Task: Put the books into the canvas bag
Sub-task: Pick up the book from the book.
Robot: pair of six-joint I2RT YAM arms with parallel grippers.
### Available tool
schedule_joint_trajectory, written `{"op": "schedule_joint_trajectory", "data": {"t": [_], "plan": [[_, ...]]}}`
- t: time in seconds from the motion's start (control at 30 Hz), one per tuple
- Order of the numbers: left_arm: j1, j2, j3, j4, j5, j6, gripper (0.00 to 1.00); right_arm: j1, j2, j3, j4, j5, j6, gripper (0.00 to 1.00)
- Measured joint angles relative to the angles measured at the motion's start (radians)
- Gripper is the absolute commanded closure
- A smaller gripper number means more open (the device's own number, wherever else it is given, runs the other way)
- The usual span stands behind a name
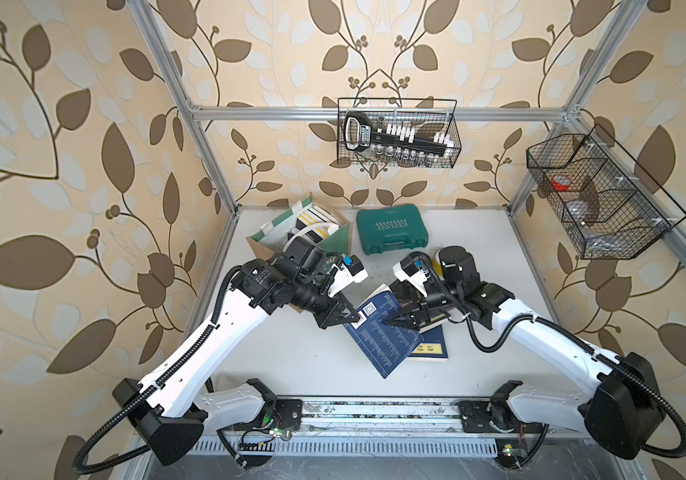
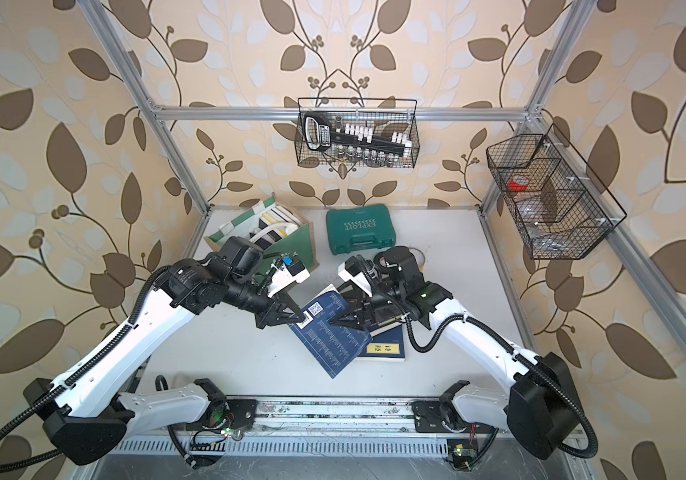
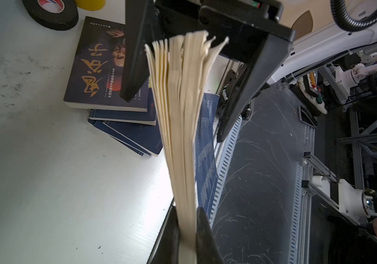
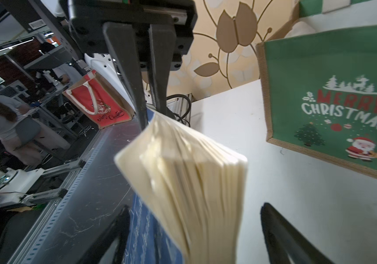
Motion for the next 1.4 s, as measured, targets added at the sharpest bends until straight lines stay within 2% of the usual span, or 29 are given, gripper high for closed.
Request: {"op": "schedule_joint_trajectory", "data": {"t": [0.23,0.4,0.47,0.53,0.6,0.77,0.8,0.83,0.87,0.9,0.93,1.07,1.4], "plan": [[-0.026,0.0,-0.005,-0.006,-0.042,0.014,1.0,0.003,0.008,0.069,-0.074,-0.044,-0.029,0.48],[-0.039,0.0,-0.011,-0.006,-0.08,0.019,1.0,0.003,0.071,0.171,-0.186,-0.06,-0.09,0.64],[-0.039,0.0,-0.012,-0.008,-0.087,0.019,1.0,0.003,0.1,0.201,-0.232,-0.061,-0.116,0.74],[-0.039,0.0,-0.014,-0.01,-0.095,0.02,1.0,0.007,0.125,0.225,-0.274,-0.06,-0.145,0.89],[-0.044,0.0,-0.018,-0.016,-0.107,0.02,1.0,0.016,0.139,0.241,-0.307,-0.059,-0.164,1.0],[-0.045,-0.008,-0.031,-0.018,-0.116,0.017,1.0,0.027,0.144,0.26,-0.356,-0.051,-0.174,1.0],[-0.045,-0.013,-0.034,-0.012,-0.125,0.014,0.96,0.028,0.144,0.263,-0.355,-0.048,-0.172,1.0],[-0.045,-0.019,-0.036,-0.004,-0.137,0.008,0.74,0.029,0.144,0.265,-0.348,-0.043,-0.167,1.0],[-0.045,-0.025,-0.038,0.002,-0.151,0.001,0.6,0.03,0.143,0.266,-0.338,-0.037,-0.159,1.0],[-0.045,-0.034,-0.042,0.016,-0.173,-0.011,0.38,0.031,0.141,0.266,-0.323,-0.029,-0.144,1.0],[-0.044,-0.046,-0.049,0.035,-0.2,-0.028,0.03,0.034,0.136,0.266,-0.306,-0.016,-0.124,1.0],[-0.044,-0.101,-0.088,0.1,-0.322,-0.086,0.01,0.04,0.104,0.266,-0.225,0.077,-0.042,1.0],[-0.031,-0.298,-0.183,0.179,-0.784,-0.274,0.01,0.04,0.108,0.344,0.015,0.41,0.157,1.0]]}}
